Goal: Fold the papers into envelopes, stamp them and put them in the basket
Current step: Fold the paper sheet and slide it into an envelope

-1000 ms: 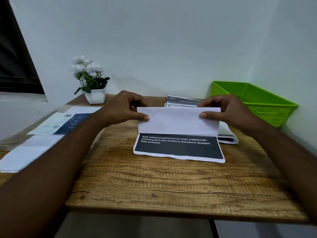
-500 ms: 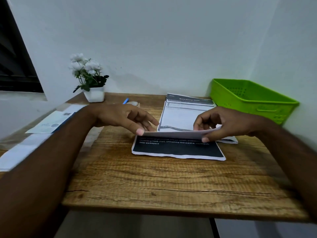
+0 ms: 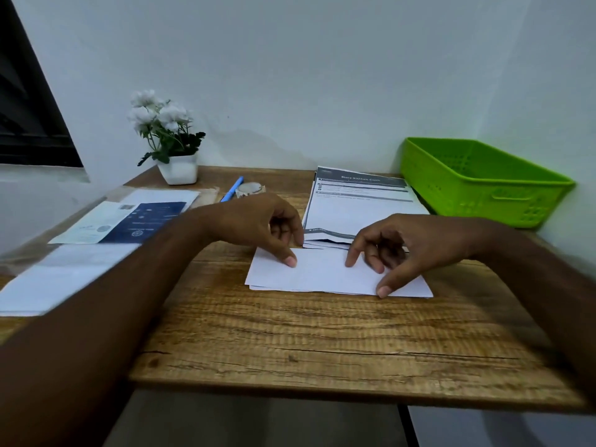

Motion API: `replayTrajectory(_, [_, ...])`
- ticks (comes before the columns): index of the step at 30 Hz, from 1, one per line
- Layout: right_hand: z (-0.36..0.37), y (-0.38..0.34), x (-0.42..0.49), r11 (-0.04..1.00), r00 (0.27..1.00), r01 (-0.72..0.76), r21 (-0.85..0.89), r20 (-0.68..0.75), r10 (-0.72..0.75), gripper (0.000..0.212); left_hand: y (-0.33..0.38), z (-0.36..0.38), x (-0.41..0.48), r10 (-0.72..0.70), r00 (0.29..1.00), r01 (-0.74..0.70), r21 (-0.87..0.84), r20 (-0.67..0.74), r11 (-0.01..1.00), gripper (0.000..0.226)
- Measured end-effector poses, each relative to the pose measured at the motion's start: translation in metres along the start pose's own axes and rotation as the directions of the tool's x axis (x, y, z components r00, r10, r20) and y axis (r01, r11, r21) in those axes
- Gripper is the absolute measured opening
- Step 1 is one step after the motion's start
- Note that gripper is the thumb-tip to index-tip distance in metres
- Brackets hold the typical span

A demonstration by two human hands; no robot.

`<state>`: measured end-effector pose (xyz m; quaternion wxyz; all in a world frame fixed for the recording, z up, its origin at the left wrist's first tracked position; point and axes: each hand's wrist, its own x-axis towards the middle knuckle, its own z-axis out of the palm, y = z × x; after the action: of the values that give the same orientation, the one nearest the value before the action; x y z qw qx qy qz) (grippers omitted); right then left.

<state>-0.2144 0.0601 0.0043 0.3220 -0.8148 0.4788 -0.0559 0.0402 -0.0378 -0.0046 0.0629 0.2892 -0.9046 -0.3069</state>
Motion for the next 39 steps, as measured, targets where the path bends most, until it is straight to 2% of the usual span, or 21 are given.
replayTrajectory(5, [0.006, -0.005, 0.003, 0.999, 0.999, -0.009, 0.039, 0.047, 0.007, 0.059, 0.007, 0.004, 0.001, -0.010, 0.997, 0.008, 0.027, 0.076, 1.000, 0.027])
replayTrajectory(8, [0.009, -0.012, -0.002, 1.000, 0.998, -0.022, 0.019, 0.058, 0.021, 0.055, 0.012, 0.006, 0.000, 0.001, 0.993, -0.005, 0.037, 0.114, 0.999, 0.027])
replayTrajectory(10, [0.017, -0.015, -0.005, 0.999, 1.000, -0.014, -0.043, -0.025, 0.013, 0.043, 0.016, 0.009, 0.000, 0.015, 0.992, -0.021, 0.045, 0.124, 0.999, 0.029])
replayTrajectory(13, [0.040, -0.012, -0.009, 0.966, 0.951, -0.010, -0.258, -0.300, -0.070, 0.035, 0.022, 0.016, -0.002, 0.030, 0.994, -0.034, 0.043, 0.102, 0.998, 0.028])
replayTrajectory(16, [0.052, -0.004, -0.020, 0.941, 0.926, -0.005, -0.340, -0.356, -0.124, 0.038, 0.020, 0.021, -0.015, 0.049, 0.996, -0.051, 0.024, 0.074, 0.998, 0.023])
replayTrajectory(21, [0.048, 0.013, -0.050, 0.949, 0.916, 0.017, -0.315, -0.376, -0.141, 0.036, 0.002, 0.019, -0.054, 0.002, 1.000, -0.002, -0.004, -0.013, 1.000, 0.028])
replayTrajectory(24, [0.046, 0.020, -0.066, 0.963, 0.903, 0.035, -0.266, -0.404, -0.144, 0.034, -0.002, 0.018, -0.072, -0.023, 0.997, 0.026, 0.038, -0.069, 0.999, 0.027])
replayTrajectory(27, [0.046, 0.021, -0.073, 0.978, 0.857, 0.043, -0.205, -0.496, -0.141, 0.027, -0.001, 0.016, -0.090, -0.011, 0.995, 0.017, 0.056, -0.103, 0.998, 0.023])
replayTrajectory(31, [0.043, 0.010, -0.055, 0.990, 0.786, 0.032, -0.137, -0.609, -0.110, 0.006, 0.004, 0.013, -0.114, -0.001, 0.987, -0.004, -0.037, -0.158, 0.999, 0.019])
replayTrajectory(33, [0.040, -0.002, -0.038, 0.987, 0.791, 0.038, -0.158, -0.599, -0.126, 0.014, 0.001, 0.011, -0.126, -0.011, 0.974, -0.004, -0.065, -0.226, 0.998, 0.020])
replayTrajectory(39, [0.042, -0.045, 0.026, 0.972, 0.817, 0.123, -0.198, -0.536, -0.212, 0.009, -0.023, 0.003, -0.168, -0.030, 0.891, -0.021, -0.107, -0.453, 0.994, 0.021])
